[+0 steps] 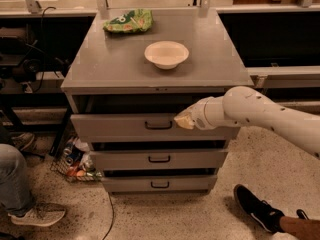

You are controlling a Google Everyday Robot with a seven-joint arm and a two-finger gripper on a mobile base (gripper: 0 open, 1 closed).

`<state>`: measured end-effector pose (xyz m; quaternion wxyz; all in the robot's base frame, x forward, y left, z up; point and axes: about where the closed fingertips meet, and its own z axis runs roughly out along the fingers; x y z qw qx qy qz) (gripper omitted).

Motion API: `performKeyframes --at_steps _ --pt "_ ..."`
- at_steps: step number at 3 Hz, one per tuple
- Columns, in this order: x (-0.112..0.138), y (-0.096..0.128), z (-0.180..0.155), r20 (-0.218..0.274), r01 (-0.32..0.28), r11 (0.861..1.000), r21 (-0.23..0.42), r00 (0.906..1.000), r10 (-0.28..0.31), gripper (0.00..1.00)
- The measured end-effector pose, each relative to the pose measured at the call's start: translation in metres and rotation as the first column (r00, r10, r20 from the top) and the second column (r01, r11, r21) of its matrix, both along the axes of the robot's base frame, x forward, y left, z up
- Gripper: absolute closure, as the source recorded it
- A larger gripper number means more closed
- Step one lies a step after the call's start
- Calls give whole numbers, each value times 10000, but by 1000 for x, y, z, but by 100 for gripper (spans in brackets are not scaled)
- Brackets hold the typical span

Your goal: Close top drawer

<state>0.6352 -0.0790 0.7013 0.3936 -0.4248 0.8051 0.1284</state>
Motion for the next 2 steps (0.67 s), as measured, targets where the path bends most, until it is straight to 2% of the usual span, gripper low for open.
performKeyframes --at_steps 2 --pt "-16 -55 -17 -347 745 9961 -477 9965 -762 100"
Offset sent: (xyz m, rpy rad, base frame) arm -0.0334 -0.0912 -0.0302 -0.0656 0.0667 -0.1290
